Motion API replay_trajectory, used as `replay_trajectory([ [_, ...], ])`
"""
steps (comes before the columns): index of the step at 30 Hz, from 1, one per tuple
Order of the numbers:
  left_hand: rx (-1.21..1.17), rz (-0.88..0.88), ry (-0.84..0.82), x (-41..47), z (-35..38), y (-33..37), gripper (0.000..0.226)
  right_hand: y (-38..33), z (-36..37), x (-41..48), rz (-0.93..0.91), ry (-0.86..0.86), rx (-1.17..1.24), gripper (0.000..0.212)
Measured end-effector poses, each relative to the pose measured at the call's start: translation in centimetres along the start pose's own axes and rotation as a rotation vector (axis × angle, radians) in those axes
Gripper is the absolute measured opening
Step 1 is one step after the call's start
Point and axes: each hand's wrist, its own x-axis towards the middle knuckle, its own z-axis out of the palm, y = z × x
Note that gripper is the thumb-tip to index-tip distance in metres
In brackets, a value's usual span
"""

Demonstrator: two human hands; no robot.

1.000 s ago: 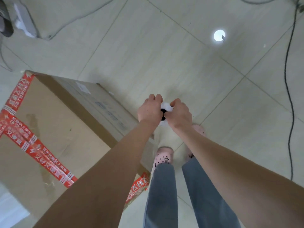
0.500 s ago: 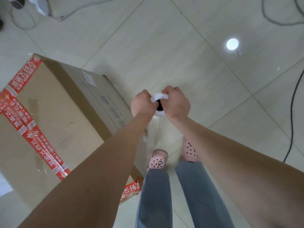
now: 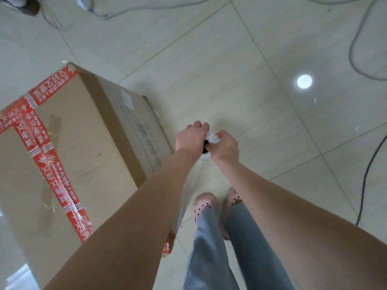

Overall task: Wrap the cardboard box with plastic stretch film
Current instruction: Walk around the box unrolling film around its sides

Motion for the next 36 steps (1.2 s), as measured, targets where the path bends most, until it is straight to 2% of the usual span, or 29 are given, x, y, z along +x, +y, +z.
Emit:
replay_trajectory([
  [5,0.079,0.053,0.002,1.2,-1.1,-0.2,0.03,-1.1,-0.1,0.6,-0.034,-0.015,-0.106,0.007],
  [8,-0.003,0.022,-0.011,2.0,-1.7,-0.9,0.025,-2.1,-0.3,1.1,-0.076,-0.006,-0.172,0.012],
  [12,-0.21,-0.167,0.006,3.2,-2.4,-2.4,0.021,-4.6,-0.6,2.3,-0.195,0.043,-0.316,0.017],
  [14,-0.331,-0.292,0.025,3.7,-2.5,-3.3,0.02,-5.9,-0.5,3.0,-0.221,0.076,-0.302,0.019],
  [17,-0.495,-0.503,0.044,4.3,-2.9,-4.8,0.02,-7.3,0.2,3.5,-0.202,0.093,-0.191,0.024],
  [19,-0.575,-0.616,0.044,4.5,-3.0,-6.2,0.027,-8.0,0.8,3.6,-0.132,0.027,-0.144,0.039],
  [21,-0.616,-0.658,0.012,4.7,-3.4,-7.4,0.035,-8.7,1.4,3.8,-0.066,-0.043,-0.124,0.046],
  [24,-0.543,-0.567,-0.016,5.2,-4.2,-8.2,0.036,-9.7,2.0,4.2,-0.073,-0.044,-0.109,0.038],
  [27,-0.383,-0.344,0.044,6.3,-5.1,-8.1,0.029,-10.5,2.0,4.5,-0.083,-0.026,-0.142,0.031],
  [30,-0.217,-0.132,0.09,7.4,-5.8,-8.0,0.033,-11.1,2.0,4.9,-0.105,-0.012,-0.173,0.026],
  [32,-0.179,-0.091,0.114,7.9,-6.2,-8.2,0.028,-11.6,1.9,5.2,-0.133,0.004,-0.204,0.028],
  [36,-0.297,-0.173,0.127,8.4,-6.4,-9.2,0.018,-13.0,1.8,5.8,-0.207,0.028,-0.309,0.034],
])
